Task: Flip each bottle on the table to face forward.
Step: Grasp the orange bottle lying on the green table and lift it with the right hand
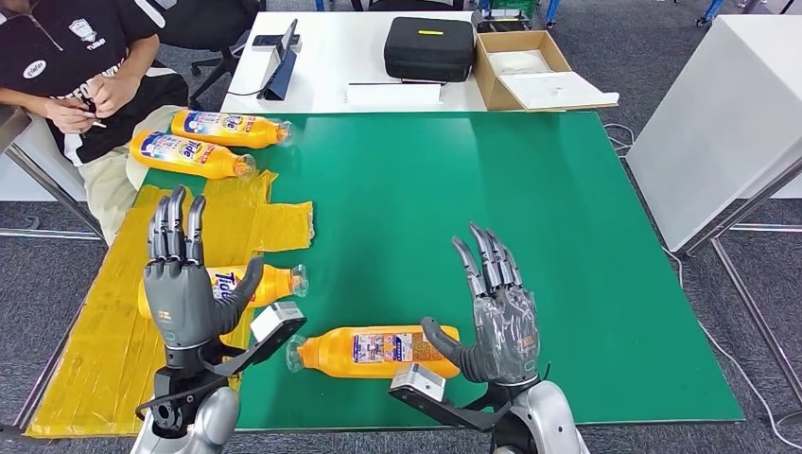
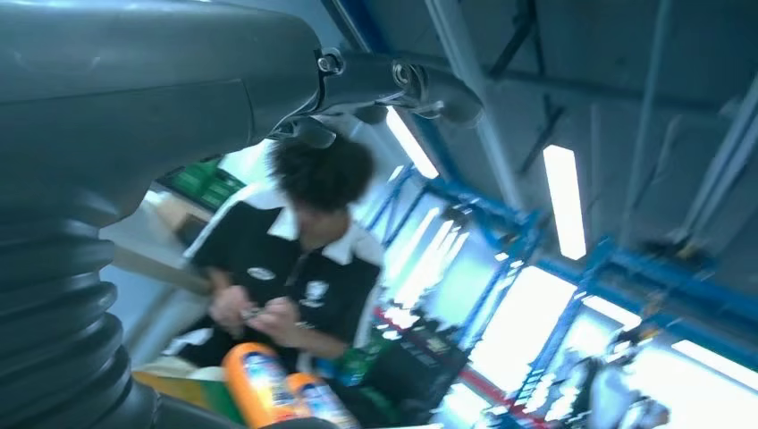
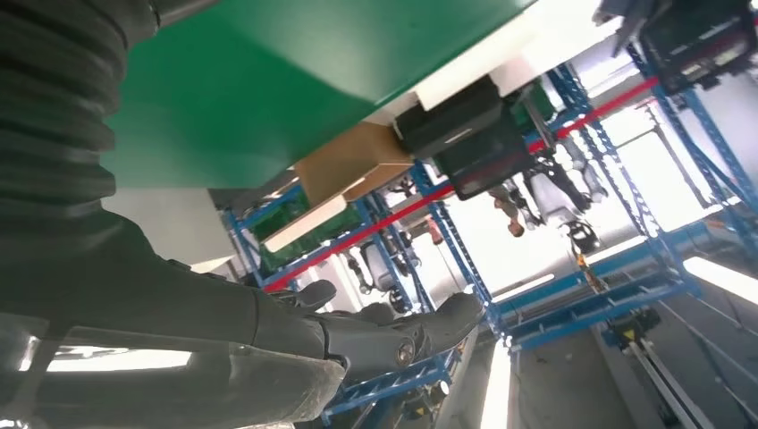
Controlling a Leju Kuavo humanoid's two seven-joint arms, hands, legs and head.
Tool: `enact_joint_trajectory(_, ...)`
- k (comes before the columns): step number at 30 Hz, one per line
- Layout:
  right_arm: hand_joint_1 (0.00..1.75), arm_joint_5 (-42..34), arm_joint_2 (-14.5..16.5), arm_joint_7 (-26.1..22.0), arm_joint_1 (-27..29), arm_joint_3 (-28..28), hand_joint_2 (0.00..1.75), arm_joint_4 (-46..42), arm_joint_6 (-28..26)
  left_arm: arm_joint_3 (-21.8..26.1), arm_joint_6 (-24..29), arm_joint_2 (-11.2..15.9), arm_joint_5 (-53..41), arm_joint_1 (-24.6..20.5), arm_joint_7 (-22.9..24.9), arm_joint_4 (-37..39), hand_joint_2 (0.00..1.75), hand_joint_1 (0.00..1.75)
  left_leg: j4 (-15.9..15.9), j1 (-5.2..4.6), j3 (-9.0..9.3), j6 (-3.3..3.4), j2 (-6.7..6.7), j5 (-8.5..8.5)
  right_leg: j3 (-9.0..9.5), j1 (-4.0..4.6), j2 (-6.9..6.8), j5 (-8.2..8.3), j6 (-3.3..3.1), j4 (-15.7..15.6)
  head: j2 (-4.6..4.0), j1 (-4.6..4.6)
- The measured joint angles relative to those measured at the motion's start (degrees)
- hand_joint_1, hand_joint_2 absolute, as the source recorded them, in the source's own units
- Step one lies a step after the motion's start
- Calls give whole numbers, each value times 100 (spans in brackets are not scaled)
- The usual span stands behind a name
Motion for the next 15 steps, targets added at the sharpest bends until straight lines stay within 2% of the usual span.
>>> enact_joint_trajectory(4, 0, 195, 0, 197, 51, -83, 175, -9, 318, -101, -2, -109, 83, 152, -175, -350, 175, 0, 0, 4, 5, -1, 1, 0, 0, 0, 0, 0, 0, 0, 1, -2)
enact_joint_trajectory(9, 0, -207, 16, 302, -94, -128, 175, 255, 1210, -376, -4, -212, 409, 86, -198, -259, 175, 0, -1, 8, 6, -1, 2, 5, 3, 1, 0, 3, -1, 1, -1, -1)
enact_joint_trajectory(15, 0, -462, 70, 292, -327, -124, 175, 742, 1415, -666, -4, -228, 560, -28, -119, -58, 175, 0, 0, 7, 4, -1, 1, 9, 5, 2, 0, 4, 0, 3, -1, -1)
